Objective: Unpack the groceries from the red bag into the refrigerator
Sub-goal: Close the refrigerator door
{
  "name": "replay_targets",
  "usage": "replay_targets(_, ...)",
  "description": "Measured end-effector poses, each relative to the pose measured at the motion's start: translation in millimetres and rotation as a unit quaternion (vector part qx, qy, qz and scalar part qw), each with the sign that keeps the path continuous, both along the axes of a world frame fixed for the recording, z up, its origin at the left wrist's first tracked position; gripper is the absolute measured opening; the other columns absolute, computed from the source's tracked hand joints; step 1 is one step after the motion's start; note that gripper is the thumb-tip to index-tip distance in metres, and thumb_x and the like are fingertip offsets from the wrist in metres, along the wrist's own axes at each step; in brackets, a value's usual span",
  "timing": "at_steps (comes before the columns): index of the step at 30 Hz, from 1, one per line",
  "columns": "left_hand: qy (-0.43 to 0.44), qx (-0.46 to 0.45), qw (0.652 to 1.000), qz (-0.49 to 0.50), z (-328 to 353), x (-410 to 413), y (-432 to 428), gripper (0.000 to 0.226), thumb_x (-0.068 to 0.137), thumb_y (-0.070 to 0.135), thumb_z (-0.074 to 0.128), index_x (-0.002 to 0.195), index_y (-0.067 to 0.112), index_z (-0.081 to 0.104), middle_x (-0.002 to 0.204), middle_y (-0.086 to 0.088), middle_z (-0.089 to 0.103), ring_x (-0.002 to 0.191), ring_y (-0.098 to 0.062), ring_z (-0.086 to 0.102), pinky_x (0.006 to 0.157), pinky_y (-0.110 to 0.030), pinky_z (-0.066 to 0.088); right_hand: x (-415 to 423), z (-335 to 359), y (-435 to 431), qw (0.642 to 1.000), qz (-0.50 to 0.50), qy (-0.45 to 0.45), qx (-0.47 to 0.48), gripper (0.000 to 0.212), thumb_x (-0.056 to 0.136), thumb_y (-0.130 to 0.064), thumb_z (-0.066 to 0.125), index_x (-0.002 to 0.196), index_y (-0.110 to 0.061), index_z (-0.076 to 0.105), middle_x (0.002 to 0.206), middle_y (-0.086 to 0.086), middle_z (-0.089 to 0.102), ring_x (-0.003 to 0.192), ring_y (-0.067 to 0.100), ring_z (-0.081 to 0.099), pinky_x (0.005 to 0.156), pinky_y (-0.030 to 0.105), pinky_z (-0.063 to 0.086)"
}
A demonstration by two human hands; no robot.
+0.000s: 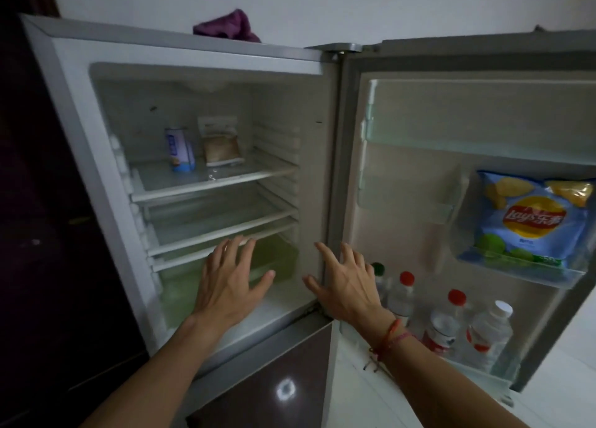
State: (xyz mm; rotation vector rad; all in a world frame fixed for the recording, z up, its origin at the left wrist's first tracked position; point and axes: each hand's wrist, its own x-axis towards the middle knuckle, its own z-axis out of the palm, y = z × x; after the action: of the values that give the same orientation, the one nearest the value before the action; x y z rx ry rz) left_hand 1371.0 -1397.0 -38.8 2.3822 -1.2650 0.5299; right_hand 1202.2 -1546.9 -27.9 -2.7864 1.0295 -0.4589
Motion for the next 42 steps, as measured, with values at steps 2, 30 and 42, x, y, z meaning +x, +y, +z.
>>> replay_targets(2,-0.005,-0.001,1.000,0.015,1,-5,11,0.078,0.085,0.068,0.034,0.142,0.016,0.046,0.145,-0.008,0.046,0.134,-0.028,0.041,0.106,-0.045,0.040,2,1,3,1.000,0.018,0.003,-0.004,0.075,0.093,-0.071,0.042,0.157,-0.043,0.015,0.162,0.015,0.023,0.143,0.039,0.031,0.114,0.053,0.032)
replay_targets(30,0.000,-0.007,0.997,0.075,-3,-112,172,0.080,0.086,0.068,0.031,0.144,0.015,0.044,0.147,-0.008,0.043,0.137,-0.028,0.037,0.108,-0.046,0.037,-75,8,140,0.995,0.076,0.021,-0.053,0.077,0.093,-0.071,0.042,0.158,-0.041,0.013,0.163,0.015,0.022,0.146,0.036,0.028,0.116,0.054,0.028)
replay_targets(42,0.019,-0.013,0.996,0.081,-5,-162,205,0.080,0.086,0.068,0.034,0.146,0.015,0.040,0.146,-0.008,0.041,0.135,-0.030,0.039,0.105,-0.046,0.042,-127,4,166,0.996,0.076,0.023,-0.048,0.078,0.093,-0.073,0.039,0.158,-0.042,0.012,0.160,0.013,0.024,0.144,0.036,0.028,0.114,0.058,0.032)
